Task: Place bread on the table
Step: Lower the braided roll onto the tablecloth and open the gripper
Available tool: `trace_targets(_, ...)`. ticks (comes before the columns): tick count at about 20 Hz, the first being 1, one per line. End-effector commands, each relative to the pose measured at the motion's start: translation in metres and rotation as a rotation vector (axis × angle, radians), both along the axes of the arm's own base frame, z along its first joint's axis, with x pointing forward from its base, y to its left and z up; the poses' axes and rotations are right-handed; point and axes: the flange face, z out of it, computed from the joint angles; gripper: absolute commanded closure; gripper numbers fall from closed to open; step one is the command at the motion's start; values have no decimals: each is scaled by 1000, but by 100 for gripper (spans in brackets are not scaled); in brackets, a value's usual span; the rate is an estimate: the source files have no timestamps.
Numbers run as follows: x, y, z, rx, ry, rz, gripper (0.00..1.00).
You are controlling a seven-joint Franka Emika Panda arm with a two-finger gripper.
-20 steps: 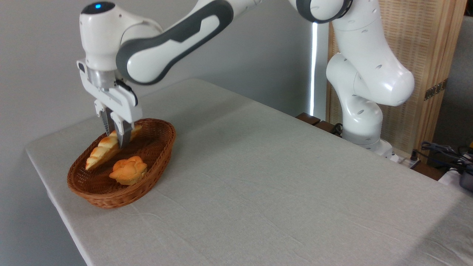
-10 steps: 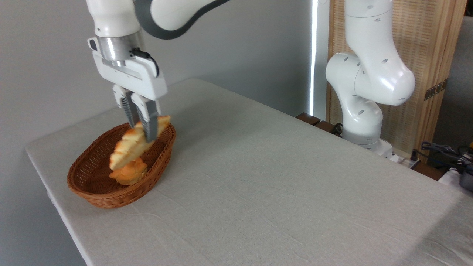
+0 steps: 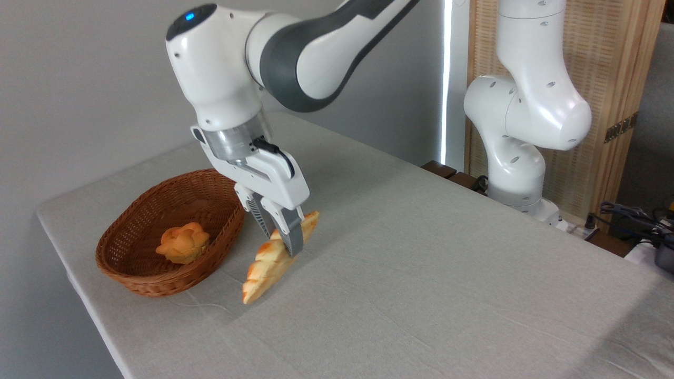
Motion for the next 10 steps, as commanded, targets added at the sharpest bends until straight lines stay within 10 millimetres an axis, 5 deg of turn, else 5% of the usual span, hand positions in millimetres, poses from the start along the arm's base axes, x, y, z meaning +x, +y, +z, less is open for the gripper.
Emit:
trace_targets(1,-7,0,2,8,-9,-49,0)
trace_targets(8,-6,2,5,31,-19,-59,0)
trace_targets(10,-5,3,21,29,-49,-57,0)
